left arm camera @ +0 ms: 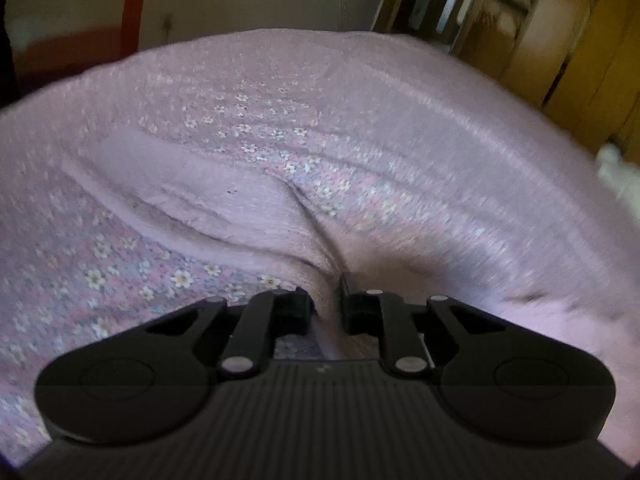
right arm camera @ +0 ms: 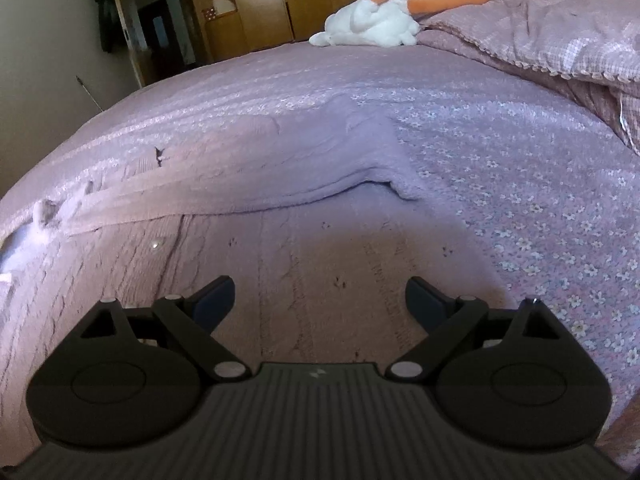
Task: Fold small clothes
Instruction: 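Grasp the other sleeve cuff with the left tool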
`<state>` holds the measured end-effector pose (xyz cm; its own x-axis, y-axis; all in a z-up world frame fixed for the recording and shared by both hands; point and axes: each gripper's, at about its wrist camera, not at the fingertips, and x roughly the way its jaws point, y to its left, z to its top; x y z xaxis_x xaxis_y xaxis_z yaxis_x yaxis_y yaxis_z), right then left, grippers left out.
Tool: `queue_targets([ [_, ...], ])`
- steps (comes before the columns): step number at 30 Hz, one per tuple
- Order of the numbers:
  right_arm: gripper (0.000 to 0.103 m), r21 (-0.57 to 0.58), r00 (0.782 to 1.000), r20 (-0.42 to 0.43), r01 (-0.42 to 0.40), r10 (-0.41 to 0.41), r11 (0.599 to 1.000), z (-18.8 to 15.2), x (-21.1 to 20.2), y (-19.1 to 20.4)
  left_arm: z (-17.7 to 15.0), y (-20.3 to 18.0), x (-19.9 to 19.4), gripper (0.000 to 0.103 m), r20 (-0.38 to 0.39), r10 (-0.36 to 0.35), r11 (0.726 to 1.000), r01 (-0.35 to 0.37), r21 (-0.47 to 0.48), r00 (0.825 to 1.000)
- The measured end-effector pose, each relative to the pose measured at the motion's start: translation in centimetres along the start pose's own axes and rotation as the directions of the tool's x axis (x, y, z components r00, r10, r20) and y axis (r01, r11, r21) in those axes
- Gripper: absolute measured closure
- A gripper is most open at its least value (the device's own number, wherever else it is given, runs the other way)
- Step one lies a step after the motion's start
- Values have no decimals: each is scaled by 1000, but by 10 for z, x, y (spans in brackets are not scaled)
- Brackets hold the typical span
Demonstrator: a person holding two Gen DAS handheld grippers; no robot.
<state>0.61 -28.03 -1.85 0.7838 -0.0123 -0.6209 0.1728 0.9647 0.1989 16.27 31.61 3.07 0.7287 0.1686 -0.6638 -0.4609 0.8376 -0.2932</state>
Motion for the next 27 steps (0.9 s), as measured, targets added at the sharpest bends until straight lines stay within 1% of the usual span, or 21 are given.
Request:
queue_targets([
  [2,7,3,1000,2,-11,11,1000,0,-1,0,4,6,-10,87,20,-35,999,35,-37,999],
  [5,7,9,1000,6,-25,25,1000,0,-3,0,10,3,-27,88,58,-87,994,91,-58,994],
  [10,7,27,999,18,-41,40,999,-1,-9,-2,17,-21,-55,88,117,-155,987,160,-35,981],
  [15,7,34,998,37,-55,53,998,0,-17,-4,14,-56,-84,88,155,-252,967,253,13,955],
  [17,7,36,997,43,-58,57,998,0,-20,-6,9,-71,-94,89,155,-297,955,296,32,942],
  [20,7,41,997,53,-62,60,997,0,-24,-8,-4,-98,-106,89,132,-362,932,357,62,923],
  [24,7,56,996,61,-70,66,996,-1,-28,-12,-27,-130,-115,89,81,-423,903,412,122,902],
  [27,7,59,996,62,-75,71,995,-2,-30,-16,-48,-151,-116,89,41,-455,881,443,165,890],
])
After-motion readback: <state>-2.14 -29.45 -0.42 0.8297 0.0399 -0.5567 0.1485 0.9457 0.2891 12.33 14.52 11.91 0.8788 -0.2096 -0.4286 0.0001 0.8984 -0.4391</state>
